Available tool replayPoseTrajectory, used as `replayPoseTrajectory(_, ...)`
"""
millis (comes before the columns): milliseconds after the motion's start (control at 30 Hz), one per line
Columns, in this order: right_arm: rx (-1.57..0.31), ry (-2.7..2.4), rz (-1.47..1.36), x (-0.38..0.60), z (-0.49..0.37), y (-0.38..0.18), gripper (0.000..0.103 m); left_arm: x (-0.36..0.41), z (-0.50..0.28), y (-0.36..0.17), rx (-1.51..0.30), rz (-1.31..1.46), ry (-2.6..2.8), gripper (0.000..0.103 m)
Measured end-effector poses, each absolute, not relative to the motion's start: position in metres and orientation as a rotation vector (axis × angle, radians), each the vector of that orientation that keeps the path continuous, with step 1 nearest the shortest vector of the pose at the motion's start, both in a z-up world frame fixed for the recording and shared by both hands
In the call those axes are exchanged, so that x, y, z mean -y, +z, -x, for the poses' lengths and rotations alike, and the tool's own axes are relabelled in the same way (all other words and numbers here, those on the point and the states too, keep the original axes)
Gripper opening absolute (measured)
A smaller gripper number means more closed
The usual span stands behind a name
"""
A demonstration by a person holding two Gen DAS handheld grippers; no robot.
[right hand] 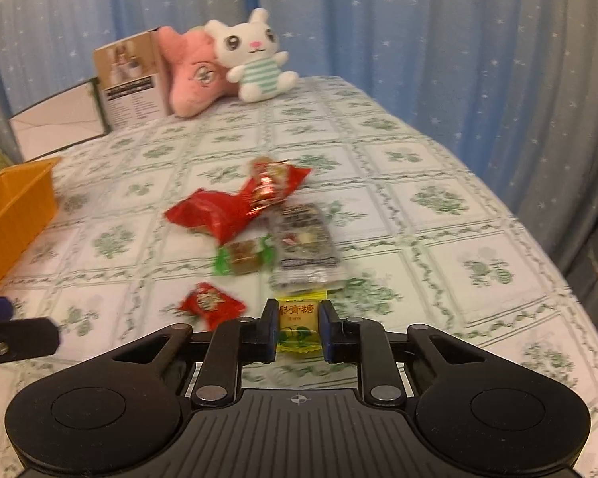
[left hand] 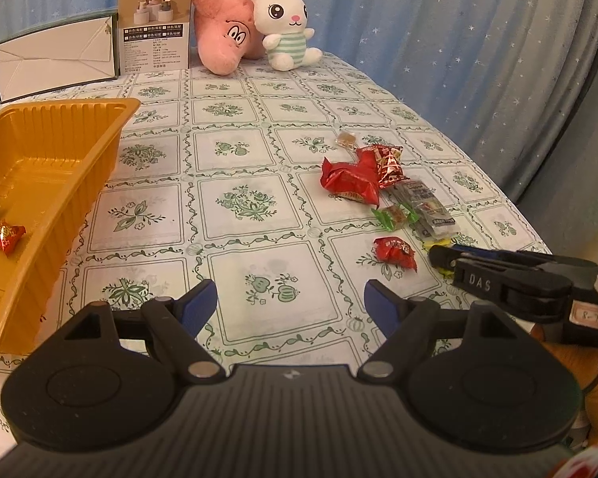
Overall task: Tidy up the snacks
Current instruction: 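Grasp the yellow candy packet with the right tool while the left tool grasps a small red candy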
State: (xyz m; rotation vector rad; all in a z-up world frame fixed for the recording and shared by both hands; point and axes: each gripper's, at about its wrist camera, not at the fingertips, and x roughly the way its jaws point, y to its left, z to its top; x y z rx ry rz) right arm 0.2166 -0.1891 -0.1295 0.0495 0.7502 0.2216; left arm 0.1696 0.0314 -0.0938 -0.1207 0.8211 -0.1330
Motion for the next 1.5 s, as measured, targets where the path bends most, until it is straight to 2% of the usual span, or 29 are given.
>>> replayPoseTrajectory(267, -0.761, 0.481, -0.042, 0.166, -0.204, -0.128, 0.021, -0.038, -0.172, -0.094, -0.823, 0.135, -0.133, 0.079)
replayPoseTrajectory(400, -0.762, 0.394, -0.073, 0.172, -0.202, -0.129, 0.021, -0.033, -0.178, -0.096, -0.817, 0.126, -0.166, 0.076)
replayPoseTrajectory(500, -0.764, 0.318, -0.111, 0.184, -0.204, -0.128, 0.021, -0.022, -0.187, -0.1, -0.807, 0.102, -0.214, 0.068)
replayPoseTrajectory(600, -0.756, 0.257, -0.129, 0.195, -0.205, -0.126, 0.021, -0.006, -0.198, -0.106, -0.805, 0.052, -0.27, 0.056)
replayPoseTrajectory(667, -0.756, 0.228, -0.147, 0.201, -0.206, -0.125, 0.021, 0.005, -0.204, -0.109, -0.799, 0.015, -0.297, 0.043)
replayPoseTrajectory(733, -0.758, 0.208, -0.167, 0.205, -0.208, -0.126, 0.021, 0.015, -0.209, -0.113, -0.795, -0.027, -0.315, 0.038)
replayPoseTrajectory(800, -0.761, 0.2, -0.184, 0.208, -0.209, -0.126, 0.021, 0.022, -0.213, -0.116, -0.794, -0.07, -0.322, 0.036)
replayPoseTrajectory(967, -0.763, 0.199, -0.191, 0.207, -0.208, -0.127, 0.021, 0.034, -0.221, -0.124, -0.806, -0.15, -0.34, 0.02)
replayPoseTrajectory(1200, -0.756, 0.184, -0.201, 0.204, -0.207, -0.124, 0.02, 0.034, -0.216, -0.127, -0.817, -0.162, -0.309, 0.016)
replayPoseTrajectory(1500, -0.706, 0.245, -0.186, 0.184, -0.196, -0.103, 0.02, 0.002, -0.197, -0.099, -0.814, -0.067, -0.239, 0.016)
